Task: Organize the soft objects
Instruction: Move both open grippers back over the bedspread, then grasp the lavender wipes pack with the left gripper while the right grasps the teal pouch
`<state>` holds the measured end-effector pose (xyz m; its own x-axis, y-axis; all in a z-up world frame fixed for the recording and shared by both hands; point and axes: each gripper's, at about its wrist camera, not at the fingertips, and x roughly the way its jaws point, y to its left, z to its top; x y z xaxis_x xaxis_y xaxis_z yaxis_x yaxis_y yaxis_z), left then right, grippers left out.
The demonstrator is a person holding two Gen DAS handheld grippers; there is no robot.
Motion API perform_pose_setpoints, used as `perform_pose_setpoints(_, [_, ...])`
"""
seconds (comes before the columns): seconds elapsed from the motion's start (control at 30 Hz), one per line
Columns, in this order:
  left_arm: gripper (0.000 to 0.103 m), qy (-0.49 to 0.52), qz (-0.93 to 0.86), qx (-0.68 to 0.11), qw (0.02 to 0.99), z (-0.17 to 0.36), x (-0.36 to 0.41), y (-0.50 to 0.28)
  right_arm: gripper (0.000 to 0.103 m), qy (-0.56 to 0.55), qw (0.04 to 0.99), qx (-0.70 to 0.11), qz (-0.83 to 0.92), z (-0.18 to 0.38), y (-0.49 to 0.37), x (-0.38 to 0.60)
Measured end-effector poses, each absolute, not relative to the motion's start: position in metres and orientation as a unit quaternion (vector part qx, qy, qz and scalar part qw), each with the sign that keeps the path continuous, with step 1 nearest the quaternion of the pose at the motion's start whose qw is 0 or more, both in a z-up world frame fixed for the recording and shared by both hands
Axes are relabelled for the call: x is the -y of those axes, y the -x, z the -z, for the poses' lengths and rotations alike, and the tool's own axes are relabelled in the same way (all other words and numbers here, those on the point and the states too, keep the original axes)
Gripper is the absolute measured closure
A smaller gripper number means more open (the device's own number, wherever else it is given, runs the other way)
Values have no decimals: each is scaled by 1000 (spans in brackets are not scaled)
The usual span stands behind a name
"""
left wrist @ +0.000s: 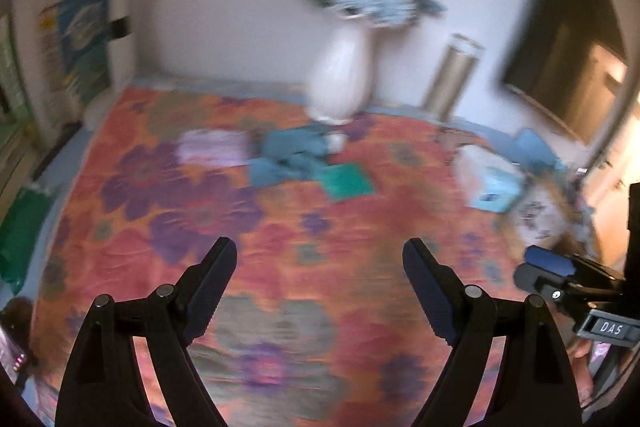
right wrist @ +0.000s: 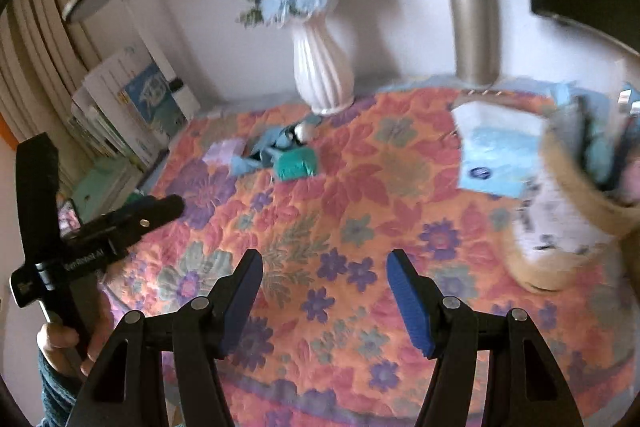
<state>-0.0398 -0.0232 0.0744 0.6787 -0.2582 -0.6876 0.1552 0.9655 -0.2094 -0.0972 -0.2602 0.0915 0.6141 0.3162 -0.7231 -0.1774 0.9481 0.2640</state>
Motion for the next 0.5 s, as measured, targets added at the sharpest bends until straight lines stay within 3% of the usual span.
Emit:
perform_pose_setpoints(0.27, [19,90,31,-395,914,-18,-16,23,40,-50,898,-423,-110,-34,57,236])
perform_pose_setpoints(0.43, [19,107,34,-402,909,-16,-20,20,40,-34,897,-431,-96,-21,48,231])
perform_pose_setpoints(0.5, [19,105,35,-417,902,-12,-19,16,34,-32,899,-428,-93,-20,49,230])
